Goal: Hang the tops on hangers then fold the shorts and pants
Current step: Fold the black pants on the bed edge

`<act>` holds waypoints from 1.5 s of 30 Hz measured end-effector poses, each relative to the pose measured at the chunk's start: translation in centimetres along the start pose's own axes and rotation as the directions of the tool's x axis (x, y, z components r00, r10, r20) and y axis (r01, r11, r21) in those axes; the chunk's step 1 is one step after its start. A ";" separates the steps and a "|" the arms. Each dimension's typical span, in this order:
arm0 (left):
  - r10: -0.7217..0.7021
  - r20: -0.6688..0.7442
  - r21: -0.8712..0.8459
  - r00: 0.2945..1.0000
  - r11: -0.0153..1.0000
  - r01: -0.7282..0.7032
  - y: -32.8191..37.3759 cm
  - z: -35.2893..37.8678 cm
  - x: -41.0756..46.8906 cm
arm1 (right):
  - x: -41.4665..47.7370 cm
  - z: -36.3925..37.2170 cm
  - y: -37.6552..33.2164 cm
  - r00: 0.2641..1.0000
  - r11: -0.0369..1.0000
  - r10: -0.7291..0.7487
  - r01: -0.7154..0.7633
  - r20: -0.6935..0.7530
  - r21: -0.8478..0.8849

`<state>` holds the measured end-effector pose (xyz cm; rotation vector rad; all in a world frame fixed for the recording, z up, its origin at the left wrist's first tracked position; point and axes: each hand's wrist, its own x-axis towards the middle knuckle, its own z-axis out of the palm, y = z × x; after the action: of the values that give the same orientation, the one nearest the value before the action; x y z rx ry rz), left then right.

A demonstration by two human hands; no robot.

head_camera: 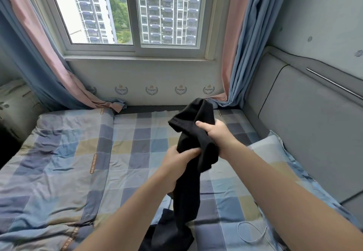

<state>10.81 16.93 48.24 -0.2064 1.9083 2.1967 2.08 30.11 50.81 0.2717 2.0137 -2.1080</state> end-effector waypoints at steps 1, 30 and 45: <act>-0.014 -0.034 -0.027 0.999 1.000 0.013 0.2 -0.3 0.2 | -0.1 0.0 0.6 1.000 0.998 0.002 0.000 0.024 -0.063; -0.091 -0.143 -0.508 0.985 0.861 0.006 9.7 -2.2 3.5 | -2.5 -1.7 12.7 0.913 0.816 0.135 0.118 0.385 -0.566; -0.108 0.276 0.060 0.955 0.994 0.096 -1.7 -3.3 1.4 | -2.8 -0.2 4.4 0.977 0.982 -0.185 0.188 0.104 -0.020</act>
<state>9.81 13.97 45.74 0.0129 1.7504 1.9924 6.03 30.17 47.38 -0.0314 2.0811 -2.1482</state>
